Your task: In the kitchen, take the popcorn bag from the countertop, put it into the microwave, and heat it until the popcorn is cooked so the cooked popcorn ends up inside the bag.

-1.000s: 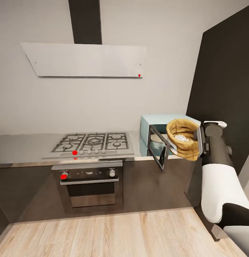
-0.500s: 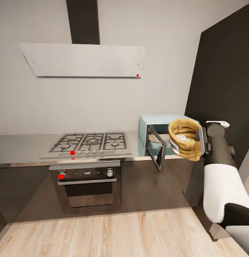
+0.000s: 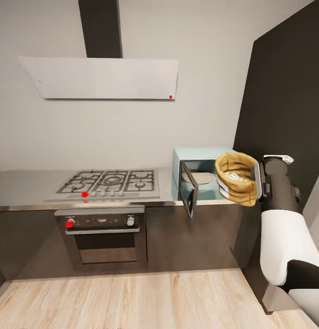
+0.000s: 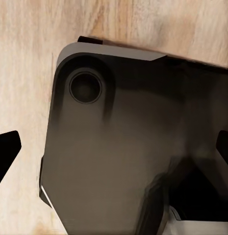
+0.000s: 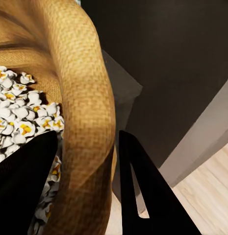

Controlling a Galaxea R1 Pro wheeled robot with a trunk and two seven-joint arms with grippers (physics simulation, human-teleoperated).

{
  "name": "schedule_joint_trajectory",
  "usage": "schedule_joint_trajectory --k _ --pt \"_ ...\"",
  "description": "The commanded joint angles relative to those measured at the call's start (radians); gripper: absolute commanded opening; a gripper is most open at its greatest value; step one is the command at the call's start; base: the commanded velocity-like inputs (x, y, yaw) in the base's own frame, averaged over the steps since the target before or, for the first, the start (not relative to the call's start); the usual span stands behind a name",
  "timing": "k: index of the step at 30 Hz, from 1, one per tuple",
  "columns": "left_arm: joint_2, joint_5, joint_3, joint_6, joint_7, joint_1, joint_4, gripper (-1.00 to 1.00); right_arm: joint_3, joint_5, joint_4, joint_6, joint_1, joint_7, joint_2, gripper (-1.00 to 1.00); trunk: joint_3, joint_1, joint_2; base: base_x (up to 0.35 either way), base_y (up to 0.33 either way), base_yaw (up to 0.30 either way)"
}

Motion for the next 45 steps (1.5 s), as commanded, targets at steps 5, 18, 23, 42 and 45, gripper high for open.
schedule_joint_trajectory --k 5,18,23,42,45 --pt "0.000 0.006 0.001 -0.001 0.000 0.000 -0.001 1.00 0.001 -0.006 0.001 0.003 0.000 -0.008 0.000 -1.00 0.003 0.000 -0.001 0.000 -0.111 0.231" --pt "0.000 0.006 0.001 -0.001 0.000 0.000 -0.001 1.00 -0.001 -0.008 0.002 0.003 0.003 -0.008 -0.003 -1.00 0.010 0.000 -0.001 0.000 -0.003 0.158" --pt "0.000 0.006 0.001 -0.001 0.000 0.000 -0.001 1.00 -0.001 -0.008 0.002 0.003 0.034 -0.008 -0.005 -1.00 0.010 0.000 -0.001 0.000 0.000 0.002" --pt "0.000 0.006 0.001 -0.001 0.000 0.000 -0.001 1.00 -0.041 -0.017 0.082 0.003 0.039 0.033 -0.068 -1.00 0.010 0.000 -0.001 0.000 0.000 0.000" --pt "0.000 0.006 0.001 -0.001 0.000 0.000 -0.001 1.00 -0.039 -0.019 0.085 0.003 0.039 0.053 -0.064 -1.00 0.010 0.000 -0.001 0.000 0.000 0.000"
